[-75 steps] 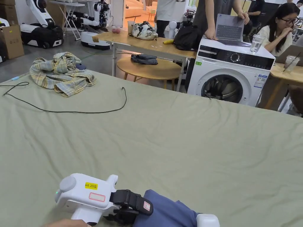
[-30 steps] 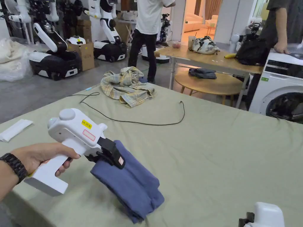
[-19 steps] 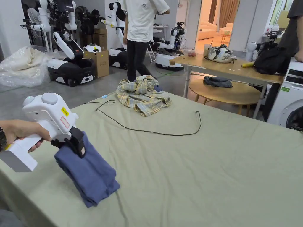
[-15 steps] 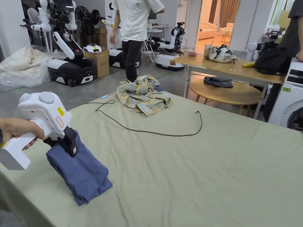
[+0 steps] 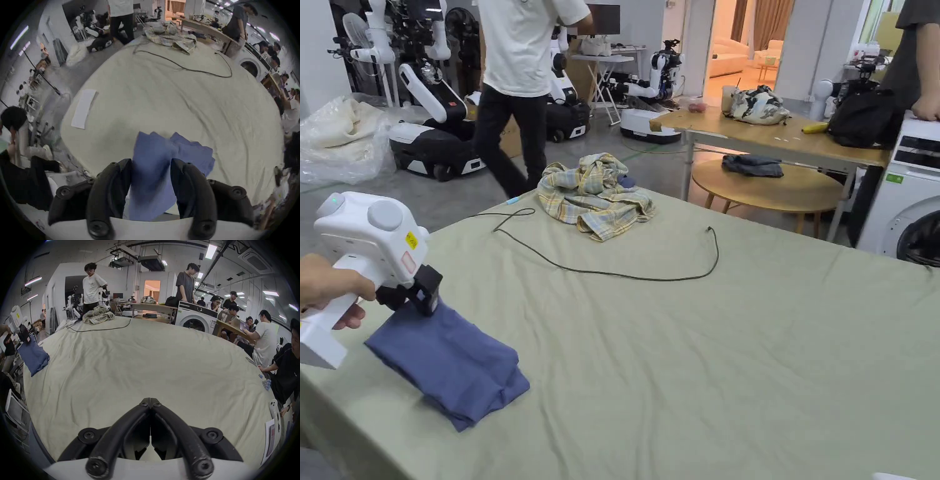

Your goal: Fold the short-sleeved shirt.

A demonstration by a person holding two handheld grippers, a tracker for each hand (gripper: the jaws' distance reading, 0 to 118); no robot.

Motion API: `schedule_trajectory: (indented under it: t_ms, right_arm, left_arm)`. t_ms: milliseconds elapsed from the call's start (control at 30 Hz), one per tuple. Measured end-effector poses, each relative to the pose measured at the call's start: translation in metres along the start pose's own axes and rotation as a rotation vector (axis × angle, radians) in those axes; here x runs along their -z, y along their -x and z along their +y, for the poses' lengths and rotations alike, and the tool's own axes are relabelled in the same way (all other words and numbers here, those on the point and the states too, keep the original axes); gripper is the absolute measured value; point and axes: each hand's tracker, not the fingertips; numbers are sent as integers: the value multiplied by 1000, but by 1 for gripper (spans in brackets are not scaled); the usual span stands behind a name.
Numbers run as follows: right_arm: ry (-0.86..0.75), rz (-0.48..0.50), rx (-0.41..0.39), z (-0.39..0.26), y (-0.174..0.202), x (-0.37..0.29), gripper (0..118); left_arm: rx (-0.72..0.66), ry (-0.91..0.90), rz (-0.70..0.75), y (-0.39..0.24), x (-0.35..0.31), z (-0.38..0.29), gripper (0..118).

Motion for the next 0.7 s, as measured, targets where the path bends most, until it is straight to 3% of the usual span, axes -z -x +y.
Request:
schedule_trajectory:
  t_ms: [133, 367, 533, 700]
  right_arm:
    - [1, 8, 7, -1, -1, 0, 0]
    - [-32, 2, 43, -2, -7, -5, 0]
    - [-60, -16, 71, -1, -19, -9, 0]
    - [-88, -56, 99, -1, -37, -16, 0]
  left_arm:
    - [72, -113, 140, -11, -18, -12, 47]
    - [92, -202, -118, -82, -9, -73, 47]
    - [161, -437, -239, -168, -6, -126, 46]
    - [112, -666, -280, -252, -9, -165, 46]
